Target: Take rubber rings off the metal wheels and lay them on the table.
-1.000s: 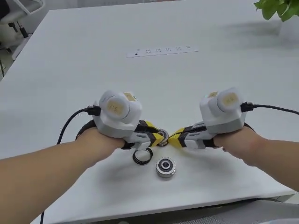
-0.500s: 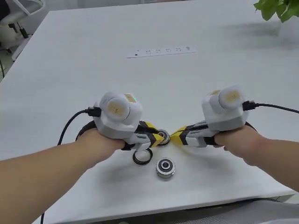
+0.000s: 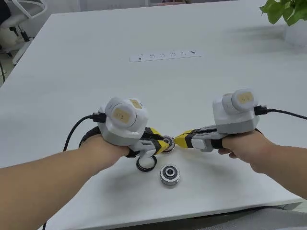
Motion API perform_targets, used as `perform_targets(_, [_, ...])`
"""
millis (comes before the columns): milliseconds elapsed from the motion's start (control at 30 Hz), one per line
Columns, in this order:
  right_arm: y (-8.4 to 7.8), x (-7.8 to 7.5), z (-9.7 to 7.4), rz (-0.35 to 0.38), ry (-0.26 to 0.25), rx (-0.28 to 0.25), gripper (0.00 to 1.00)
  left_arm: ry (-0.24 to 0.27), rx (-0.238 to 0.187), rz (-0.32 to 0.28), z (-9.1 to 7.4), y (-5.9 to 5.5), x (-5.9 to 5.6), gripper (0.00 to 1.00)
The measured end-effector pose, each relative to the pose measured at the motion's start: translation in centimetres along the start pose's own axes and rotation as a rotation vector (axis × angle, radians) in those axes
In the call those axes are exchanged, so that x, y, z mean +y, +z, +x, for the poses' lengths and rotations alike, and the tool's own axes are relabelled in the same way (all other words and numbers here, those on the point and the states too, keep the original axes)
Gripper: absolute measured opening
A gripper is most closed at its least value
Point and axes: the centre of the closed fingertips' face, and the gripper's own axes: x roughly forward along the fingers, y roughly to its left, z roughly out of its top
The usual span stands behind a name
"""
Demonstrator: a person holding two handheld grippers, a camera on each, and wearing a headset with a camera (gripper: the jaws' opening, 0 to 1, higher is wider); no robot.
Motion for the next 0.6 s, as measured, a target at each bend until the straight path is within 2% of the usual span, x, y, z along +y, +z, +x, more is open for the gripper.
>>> perform_targets(600, [0.2,0.67,0.2,-0.016,0.025,-0.004,0.0,0.001,0.01,0.013,-0.04,-0.02,0.01,0.12])
